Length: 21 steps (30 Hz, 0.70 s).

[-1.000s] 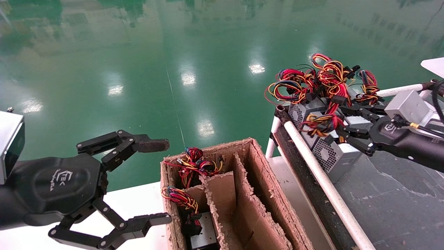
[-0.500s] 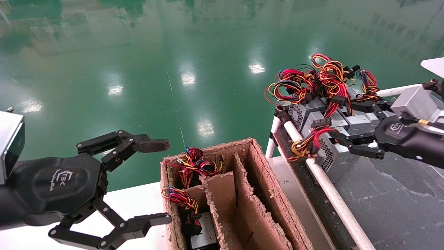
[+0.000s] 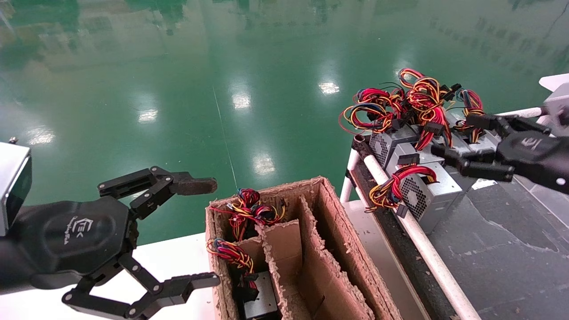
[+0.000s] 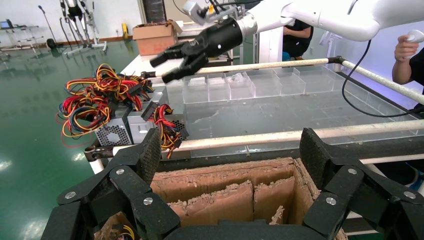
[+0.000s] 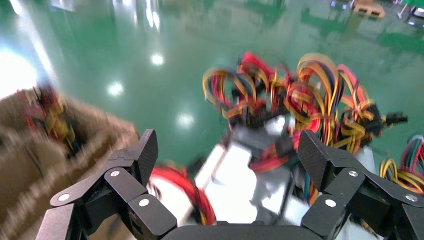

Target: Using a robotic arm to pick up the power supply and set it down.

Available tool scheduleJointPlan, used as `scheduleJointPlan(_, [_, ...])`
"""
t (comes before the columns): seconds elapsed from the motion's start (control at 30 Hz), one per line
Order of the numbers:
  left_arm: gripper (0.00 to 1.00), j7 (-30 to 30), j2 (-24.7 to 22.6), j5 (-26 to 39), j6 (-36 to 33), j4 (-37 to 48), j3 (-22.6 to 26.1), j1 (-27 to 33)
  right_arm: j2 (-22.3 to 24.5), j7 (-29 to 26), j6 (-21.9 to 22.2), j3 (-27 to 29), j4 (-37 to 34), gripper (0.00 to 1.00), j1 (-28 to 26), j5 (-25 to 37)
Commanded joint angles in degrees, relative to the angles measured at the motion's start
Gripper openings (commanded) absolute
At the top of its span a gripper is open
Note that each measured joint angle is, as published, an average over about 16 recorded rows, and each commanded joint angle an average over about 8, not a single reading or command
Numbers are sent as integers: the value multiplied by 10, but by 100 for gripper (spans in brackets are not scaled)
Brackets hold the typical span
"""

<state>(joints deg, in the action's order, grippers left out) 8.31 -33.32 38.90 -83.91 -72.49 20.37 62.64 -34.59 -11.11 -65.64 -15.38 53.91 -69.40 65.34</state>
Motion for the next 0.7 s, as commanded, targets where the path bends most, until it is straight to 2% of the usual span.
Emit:
scheduleJointPlan(0.03, [100, 0, 0, 0, 0, 0, 0, 0, -3, -3, -5, 6, -15, 100, -3, -14])
scheduleJointPlan(0.17, [100, 0, 0, 0, 0, 0, 0, 0, -6, -5, -15, 9, -19, 100, -2, -32])
scheduleJointPlan(0.7, [100, 0, 0, 0, 0, 0, 0, 0, -5, -3, -66, 5, 40, 100, 20, -87])
